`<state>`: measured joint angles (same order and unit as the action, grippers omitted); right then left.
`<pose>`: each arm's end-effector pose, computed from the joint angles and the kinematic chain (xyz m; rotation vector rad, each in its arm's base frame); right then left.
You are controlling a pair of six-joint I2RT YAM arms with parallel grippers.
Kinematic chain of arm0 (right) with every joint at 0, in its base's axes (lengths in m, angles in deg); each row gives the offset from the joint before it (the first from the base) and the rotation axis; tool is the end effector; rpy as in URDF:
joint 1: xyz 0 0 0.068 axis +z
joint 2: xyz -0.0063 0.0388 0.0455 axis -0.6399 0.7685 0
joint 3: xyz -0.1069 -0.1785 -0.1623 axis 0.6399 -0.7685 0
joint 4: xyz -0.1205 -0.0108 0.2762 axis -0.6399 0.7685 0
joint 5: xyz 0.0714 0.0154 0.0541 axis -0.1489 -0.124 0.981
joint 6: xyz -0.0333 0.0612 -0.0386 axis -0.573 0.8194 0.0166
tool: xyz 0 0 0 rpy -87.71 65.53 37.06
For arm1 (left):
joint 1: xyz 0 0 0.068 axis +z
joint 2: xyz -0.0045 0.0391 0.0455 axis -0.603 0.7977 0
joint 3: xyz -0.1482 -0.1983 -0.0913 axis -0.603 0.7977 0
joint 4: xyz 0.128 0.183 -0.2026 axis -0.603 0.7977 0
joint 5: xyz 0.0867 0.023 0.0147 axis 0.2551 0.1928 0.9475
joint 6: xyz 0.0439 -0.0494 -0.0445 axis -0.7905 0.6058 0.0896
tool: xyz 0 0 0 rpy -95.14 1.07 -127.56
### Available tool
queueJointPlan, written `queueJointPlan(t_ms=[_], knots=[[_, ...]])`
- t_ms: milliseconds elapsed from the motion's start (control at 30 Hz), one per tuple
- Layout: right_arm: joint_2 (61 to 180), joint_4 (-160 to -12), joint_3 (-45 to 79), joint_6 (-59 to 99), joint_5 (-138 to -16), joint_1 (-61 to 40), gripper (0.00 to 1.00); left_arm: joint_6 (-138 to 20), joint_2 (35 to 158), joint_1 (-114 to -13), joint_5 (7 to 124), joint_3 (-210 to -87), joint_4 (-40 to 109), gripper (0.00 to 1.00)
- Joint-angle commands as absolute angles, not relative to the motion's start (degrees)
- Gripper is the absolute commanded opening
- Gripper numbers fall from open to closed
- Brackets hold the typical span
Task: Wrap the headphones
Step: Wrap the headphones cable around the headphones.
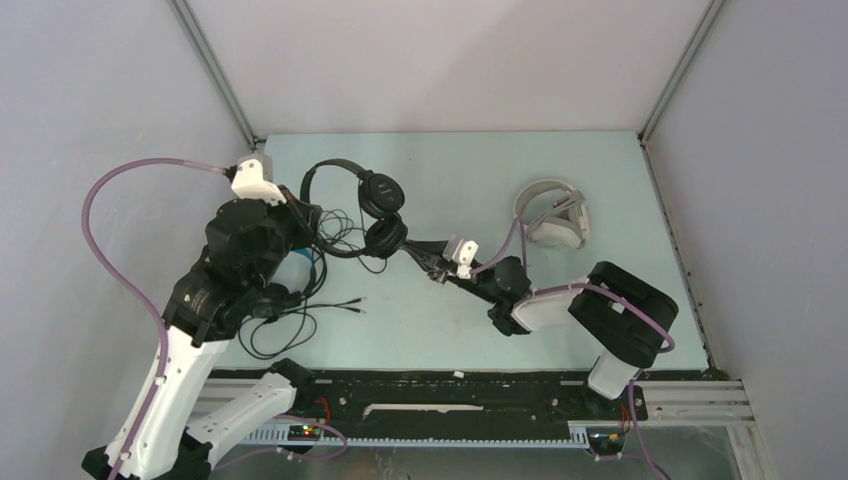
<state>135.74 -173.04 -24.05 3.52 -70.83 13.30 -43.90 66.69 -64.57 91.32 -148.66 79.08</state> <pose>0.2051 0.3012 0.2001 -0.8070 0.8827 0.8088 0.1927 -0.0770 0.4400 -0.2085 1.8382 -0.3848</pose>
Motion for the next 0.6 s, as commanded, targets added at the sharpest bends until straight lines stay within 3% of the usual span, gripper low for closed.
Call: queueJointPlan(t_ms=[0, 300, 567], knots=[[138.6, -173.9, -21.6, 0.9, -69.9, 14.5, 0.1, -41.2, 67.1, -64.2, 88.2, -154.2, 79.8, 0.0], [141.8, -174.0, -18.9, 0.4, -68.3, 18.6, 0.22, -39.5, 70.1, -64.2, 89.6, -155.6, 85.6, 0.0], [143.0, -173.9, -17.8, 1.1, -66.7, 20.7, 0.52, -40.8, 73.6, -64.2, 91.6, -158.4, 87.7, 0.0]])
